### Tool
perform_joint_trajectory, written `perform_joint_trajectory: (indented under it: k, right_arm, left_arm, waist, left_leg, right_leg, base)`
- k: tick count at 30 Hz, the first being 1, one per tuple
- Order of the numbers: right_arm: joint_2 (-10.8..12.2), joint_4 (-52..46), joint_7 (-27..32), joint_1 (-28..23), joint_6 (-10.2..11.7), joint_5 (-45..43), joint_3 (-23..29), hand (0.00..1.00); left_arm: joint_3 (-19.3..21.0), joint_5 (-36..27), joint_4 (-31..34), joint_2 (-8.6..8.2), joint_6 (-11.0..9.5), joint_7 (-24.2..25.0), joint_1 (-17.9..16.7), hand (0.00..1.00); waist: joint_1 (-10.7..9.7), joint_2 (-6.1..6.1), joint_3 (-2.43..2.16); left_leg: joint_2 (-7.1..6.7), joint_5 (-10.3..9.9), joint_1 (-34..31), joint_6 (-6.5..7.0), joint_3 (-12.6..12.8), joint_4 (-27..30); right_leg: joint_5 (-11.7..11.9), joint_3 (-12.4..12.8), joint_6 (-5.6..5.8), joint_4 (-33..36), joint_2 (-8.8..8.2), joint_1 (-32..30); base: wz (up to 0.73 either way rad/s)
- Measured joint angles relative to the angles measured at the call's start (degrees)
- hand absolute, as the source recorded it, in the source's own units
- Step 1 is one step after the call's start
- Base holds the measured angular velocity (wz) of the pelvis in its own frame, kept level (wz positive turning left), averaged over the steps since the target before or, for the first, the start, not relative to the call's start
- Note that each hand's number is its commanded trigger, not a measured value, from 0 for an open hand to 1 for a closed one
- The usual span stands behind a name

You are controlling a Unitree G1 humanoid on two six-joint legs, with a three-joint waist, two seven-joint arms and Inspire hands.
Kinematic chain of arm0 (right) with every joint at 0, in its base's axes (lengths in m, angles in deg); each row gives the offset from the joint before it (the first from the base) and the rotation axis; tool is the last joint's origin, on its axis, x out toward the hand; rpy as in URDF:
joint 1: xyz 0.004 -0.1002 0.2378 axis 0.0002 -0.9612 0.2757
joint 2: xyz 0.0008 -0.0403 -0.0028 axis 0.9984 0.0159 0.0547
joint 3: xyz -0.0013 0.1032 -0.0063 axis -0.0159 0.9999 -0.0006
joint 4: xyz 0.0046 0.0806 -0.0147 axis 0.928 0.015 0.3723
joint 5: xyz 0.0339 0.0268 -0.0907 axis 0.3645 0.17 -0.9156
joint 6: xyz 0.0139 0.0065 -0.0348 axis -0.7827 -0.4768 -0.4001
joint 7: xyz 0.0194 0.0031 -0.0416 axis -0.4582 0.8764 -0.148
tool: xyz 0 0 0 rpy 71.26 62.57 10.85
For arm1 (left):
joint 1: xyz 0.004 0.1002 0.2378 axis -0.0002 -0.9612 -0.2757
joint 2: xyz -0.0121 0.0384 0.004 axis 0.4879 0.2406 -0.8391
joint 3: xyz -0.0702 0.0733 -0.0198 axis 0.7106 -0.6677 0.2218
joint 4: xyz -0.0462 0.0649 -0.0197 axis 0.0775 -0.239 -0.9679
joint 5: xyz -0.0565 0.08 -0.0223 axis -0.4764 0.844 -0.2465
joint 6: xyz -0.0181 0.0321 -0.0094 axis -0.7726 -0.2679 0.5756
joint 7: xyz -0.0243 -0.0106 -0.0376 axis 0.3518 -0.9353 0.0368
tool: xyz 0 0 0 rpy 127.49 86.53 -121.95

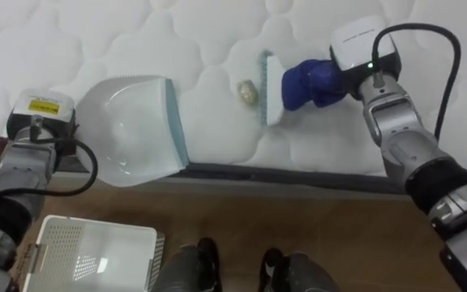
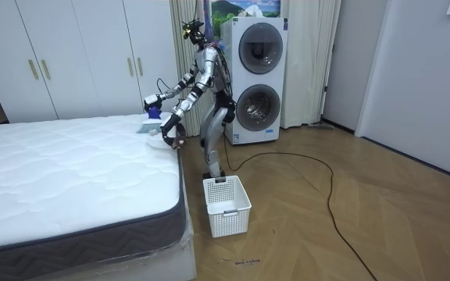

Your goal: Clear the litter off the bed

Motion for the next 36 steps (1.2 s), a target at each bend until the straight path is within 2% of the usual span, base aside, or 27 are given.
perform_joint_trajectory:
  k: [3, 8, 10, 15, 19, 25, 36]
  right_arm:
    - [0.9, -3.0, -0.9, -0.7, 0.1, 0.0, -0.7, 1.0]
    - [1.0, -6.7, -2.4, -1.2, 1.9, 1.1, -3.8, 1.0]
    - [1.9, -8.6, -3.2, -1.6, 3.8, 2.0, -4.1, 1.0]
    - [5.1, -10.0, -5.2, -2.8, 6.3, 3.7, -4.5, 1.0]
    - [5.8, -10.0, -6.5, -2.9, 7.7, 5.9, -5.7, 1.0]
    - [6.3, -10.0, -8.3, -2.8, 10.1, 6.0, -5.7, 1.0]
    - [7.6, -10.0, -11.8, -2.8, 11.7, 8.9, -5.7, 1.0]
  left_arm:
    - [0.0, 0.0, -0.3, -0.12, 0.0, 0.0, 0.0, 1.0]
    - [0.0, 0.0, -0.5, -0.21, 0.0, 0.0, -0.1, 1.0]
    - [0.0, 0.0, -1.0, -0.34, 0.0, 0.0, -0.1, 1.0]
    - [0.1, 0.0, -2.7, -1.3, 0.0, -0.3, -0.1, 1.0]
    - [0.1, -0.8, -4.0, -2.5, -0.2, -0.7, -0.1, 1.0]
    - [0.1, -1.2, -5.1, -3.02, -1.7, -1.3, -0.1, 1.0]
    - [0.1, -1.3, -8.5, -3.8, -2.7, -3.5, -0.1, 1.0]
  waist:
    - [0.0, -0.01, -0.01]
    - [0.4, -0.37, -0.13]
    - [0.4, -0.37, -0.13]
    - [0.4, -0.37, -0.13]
    - [0.7, -0.38, -0.13]
    - [1.2, -0.67, -0.25]
    - [1.5, -0.9, -0.33]
  left_leg:
    - [-0.06, 0.0, 0.0, -0.01, 0.1, -0.4]
    - [-0.09, 0.0, 0.4, -0.01, 0.6, -0.9]
    - [-0.09, 0.0, 0.7, -0.01, 0.8, -0.8]
    - [-0.05, 0.0, 0.9, -0.01, 0.7, -0.6]
    - [-0.04, 0.0, 0.8, 0.03, 0.6, -0.3]
    - [-0.12, -0.1, 0.4, 0.17, 0.4, 0.1]
    - [-0.07, -0.1, 0.5, 0.17, 0.4, -0.1]
  right_leg:
    - [0.0, 0.1, 0.0, -0.1, -0.04, -0.1]
    - [0.0, 0.6, 0.02, -0.2, -0.03, -0.1]
    - [0.0, 0.7, 0.03, -0.2, -0.01, 0.0]
    - [0.0, 0.6, 0.03, 0.0, -0.11, 0.2]
    - [0.0, 0.4, 0.05, 0.4, -0.46, 0.1]
    - [-0.3, 0.1, 0.14, 1.3, -0.92, -0.2]
    - [-0.3, -0.1, 0.13, 1.0, -0.85, -0.1]
  base:
    - [0.0]
    - [-0.03]
    - [-0.05]
    - [-0.01]
    - [0.02]
    - [0.02]
    - [0.0]
